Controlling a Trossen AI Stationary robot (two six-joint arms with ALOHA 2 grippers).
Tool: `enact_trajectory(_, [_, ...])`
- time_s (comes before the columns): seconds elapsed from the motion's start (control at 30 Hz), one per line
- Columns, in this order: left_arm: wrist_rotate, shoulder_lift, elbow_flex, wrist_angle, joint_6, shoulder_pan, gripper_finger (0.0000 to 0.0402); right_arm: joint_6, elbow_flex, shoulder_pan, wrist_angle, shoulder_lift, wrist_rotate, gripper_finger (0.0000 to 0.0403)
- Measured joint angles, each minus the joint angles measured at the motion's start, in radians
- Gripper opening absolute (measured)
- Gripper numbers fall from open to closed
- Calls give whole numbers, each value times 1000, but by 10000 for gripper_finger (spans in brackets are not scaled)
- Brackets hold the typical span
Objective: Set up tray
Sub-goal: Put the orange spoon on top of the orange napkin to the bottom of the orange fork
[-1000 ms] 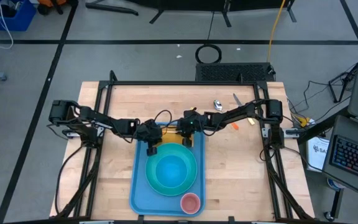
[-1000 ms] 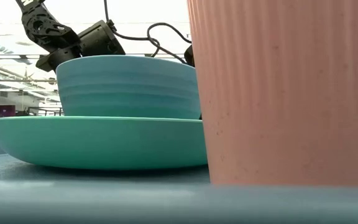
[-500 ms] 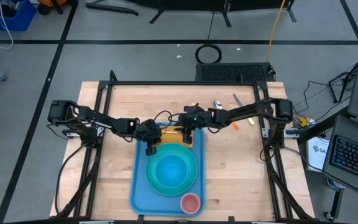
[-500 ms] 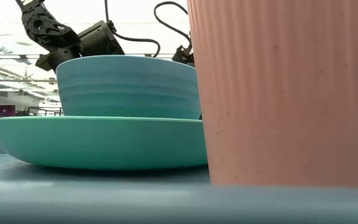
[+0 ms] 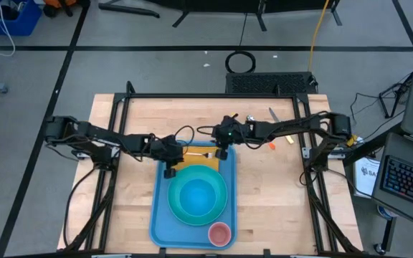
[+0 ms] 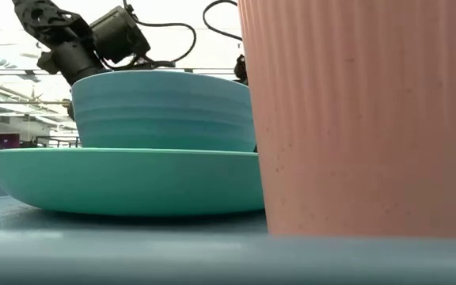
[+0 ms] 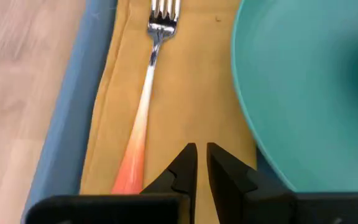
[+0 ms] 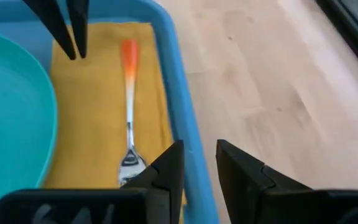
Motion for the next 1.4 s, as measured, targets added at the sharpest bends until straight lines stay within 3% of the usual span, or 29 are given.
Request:
enact_trajectory(0.23, [-17,-59,0,1,34,-1,37,118,0,-13,-186,-59,121,86])
enact_trajectory(0.53, [-21,-60,2,32,46,-1,37,332,0,-166,-485,-69,93,94])
enact_trajectory(0.87, [-21,-60,2,39,59,-1,37,465,0,-262,-688,-69,40,167])
enact_trajectory(1.03, [-21,-60,3,40,59,-1,37,492,0,-288,-734,-69,71,190])
enact_trajectory(1.23, [-21,-60,3,40,50,-1,37,492,-4,-339,-747,-69,68,187])
enact_trajectory(1.4, [-21,-61,3,40,41,-1,37,491,-61,-394,-731,-68,-9,184])
